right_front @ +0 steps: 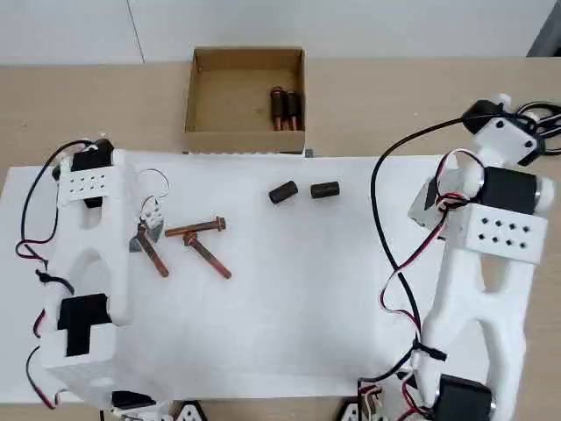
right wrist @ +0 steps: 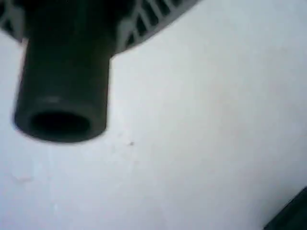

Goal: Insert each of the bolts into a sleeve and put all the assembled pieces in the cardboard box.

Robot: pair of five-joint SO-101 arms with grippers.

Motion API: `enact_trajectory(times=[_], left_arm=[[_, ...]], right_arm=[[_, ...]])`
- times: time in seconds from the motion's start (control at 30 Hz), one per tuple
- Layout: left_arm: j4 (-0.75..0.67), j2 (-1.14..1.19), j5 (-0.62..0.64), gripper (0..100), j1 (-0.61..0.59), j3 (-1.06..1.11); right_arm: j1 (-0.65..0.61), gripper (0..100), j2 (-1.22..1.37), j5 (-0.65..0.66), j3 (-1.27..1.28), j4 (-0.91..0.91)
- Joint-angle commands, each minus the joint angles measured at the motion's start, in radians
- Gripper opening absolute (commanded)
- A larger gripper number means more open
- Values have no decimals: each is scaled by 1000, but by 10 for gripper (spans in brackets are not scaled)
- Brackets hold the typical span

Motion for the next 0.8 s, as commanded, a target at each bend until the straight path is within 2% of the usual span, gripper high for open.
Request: enact_trajectory(times=[0.0, 0.43, 0.77], left_arm=[[-43, -5, -3, 101, -6, -35], [-101, -3, -3, 103, -6, -33], [-130, 135, -3, 101, -8, -39]], right_arm=[[7, 2, -38, 3, -5, 12], [7, 2, -31, 3, -5, 12], [10, 2, -30, 3, -5, 10]])
